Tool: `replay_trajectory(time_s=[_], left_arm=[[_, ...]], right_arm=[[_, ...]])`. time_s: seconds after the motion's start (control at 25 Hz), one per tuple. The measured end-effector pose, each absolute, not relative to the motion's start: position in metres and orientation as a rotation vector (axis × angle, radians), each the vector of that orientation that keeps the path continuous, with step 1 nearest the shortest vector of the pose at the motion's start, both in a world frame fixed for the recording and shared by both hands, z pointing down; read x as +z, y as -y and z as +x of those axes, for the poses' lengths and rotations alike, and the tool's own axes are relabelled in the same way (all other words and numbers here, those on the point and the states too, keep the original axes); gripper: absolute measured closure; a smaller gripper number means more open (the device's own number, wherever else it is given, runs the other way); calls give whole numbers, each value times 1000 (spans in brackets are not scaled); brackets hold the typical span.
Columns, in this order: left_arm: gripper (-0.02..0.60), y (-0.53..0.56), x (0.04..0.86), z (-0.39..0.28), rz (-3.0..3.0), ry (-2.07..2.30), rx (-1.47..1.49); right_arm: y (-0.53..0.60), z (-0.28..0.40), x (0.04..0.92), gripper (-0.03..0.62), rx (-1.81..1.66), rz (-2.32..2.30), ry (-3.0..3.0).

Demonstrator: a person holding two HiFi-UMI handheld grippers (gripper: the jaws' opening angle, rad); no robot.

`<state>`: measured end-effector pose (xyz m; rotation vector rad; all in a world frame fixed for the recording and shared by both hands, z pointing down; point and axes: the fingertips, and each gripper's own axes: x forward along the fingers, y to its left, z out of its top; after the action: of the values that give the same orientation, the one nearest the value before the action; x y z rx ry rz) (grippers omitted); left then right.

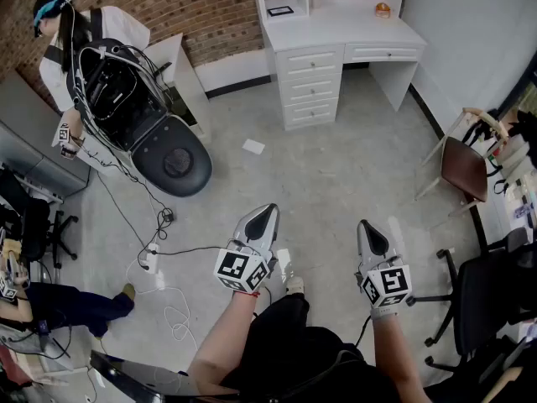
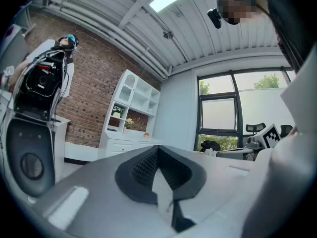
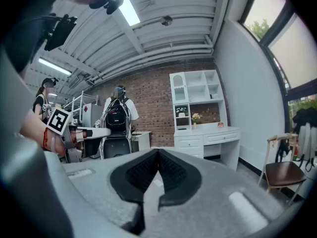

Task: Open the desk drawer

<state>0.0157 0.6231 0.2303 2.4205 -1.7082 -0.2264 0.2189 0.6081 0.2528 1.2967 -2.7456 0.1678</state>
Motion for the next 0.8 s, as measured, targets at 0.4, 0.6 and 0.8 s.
replay_trajectory(time_s=[0.4,0.6,0.8], left_arm=[[580,-516,238,-9,2454,1645,-217],[580,-485,245,-21,2441,1630,-200],[580,-447,254,-15,2413,1641,-199]], right_arm=[[-505,184,257,592,172,1344,2730],[-473,181,255,592,210,1398,2728],[-433,190,263,592,214,1388,2723]])
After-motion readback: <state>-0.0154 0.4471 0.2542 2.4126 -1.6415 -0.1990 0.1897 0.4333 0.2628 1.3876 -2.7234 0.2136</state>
